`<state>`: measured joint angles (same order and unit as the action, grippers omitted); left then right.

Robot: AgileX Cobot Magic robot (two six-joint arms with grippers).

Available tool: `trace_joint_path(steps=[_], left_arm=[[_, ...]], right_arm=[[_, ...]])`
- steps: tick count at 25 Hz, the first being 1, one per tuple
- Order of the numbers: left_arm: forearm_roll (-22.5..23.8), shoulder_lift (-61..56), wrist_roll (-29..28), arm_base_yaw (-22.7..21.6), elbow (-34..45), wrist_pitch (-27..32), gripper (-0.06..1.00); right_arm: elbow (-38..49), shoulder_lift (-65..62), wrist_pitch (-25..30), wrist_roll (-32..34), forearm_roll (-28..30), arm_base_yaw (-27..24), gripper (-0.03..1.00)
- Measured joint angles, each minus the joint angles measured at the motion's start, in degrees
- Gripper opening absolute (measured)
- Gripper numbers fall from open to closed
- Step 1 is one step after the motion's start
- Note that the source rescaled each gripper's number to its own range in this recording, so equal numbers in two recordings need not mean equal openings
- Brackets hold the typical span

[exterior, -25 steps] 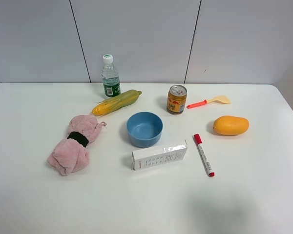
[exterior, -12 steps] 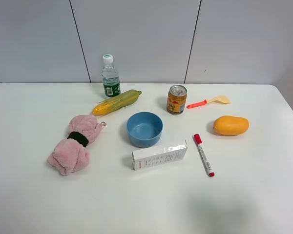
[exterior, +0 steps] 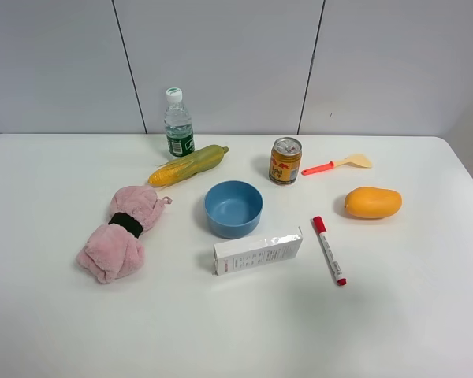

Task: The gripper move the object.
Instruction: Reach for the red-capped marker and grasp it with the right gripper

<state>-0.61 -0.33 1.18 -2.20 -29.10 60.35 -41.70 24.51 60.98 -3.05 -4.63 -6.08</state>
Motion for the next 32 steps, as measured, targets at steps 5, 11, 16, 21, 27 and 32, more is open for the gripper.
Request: trace_joint_path(steps=[5,11,16,21,27,32], left_arm=[[0.0,0.0,0.0,0.0,0.0,0.0,1.0],[0.0,0.0,0.0,0.0,0.0,0.0,1.0],[0.0,0.0,0.0,0.0,0.0,0.0,1.0],[0.0,0.0,0.0,0.0,0.0,0.0,1.0],[0.0,0.0,0.0,0.0,0.0,0.0,1.0],[0.0,0.0,0.0,0.0,0.0,0.0,1.0]], right_arm=[[-12.69,16.08,2.05,-1.79,-3.99,0.0,1.0],[-23.28,34.11,5.34,-2.47,-7.12,0.0,1.0],[-25.96,44.52,4.59,-4.63,-9.3,0.69,1.0],[-26.08,52.86,0.22,-5.4,-9.52,7.17,1.0],[-26.08,62.92,-1.61,1.37,-3.43,18.75,1.0],[-26.08,69.71,-3.18,5.79,0.31,22.91,1.0]])
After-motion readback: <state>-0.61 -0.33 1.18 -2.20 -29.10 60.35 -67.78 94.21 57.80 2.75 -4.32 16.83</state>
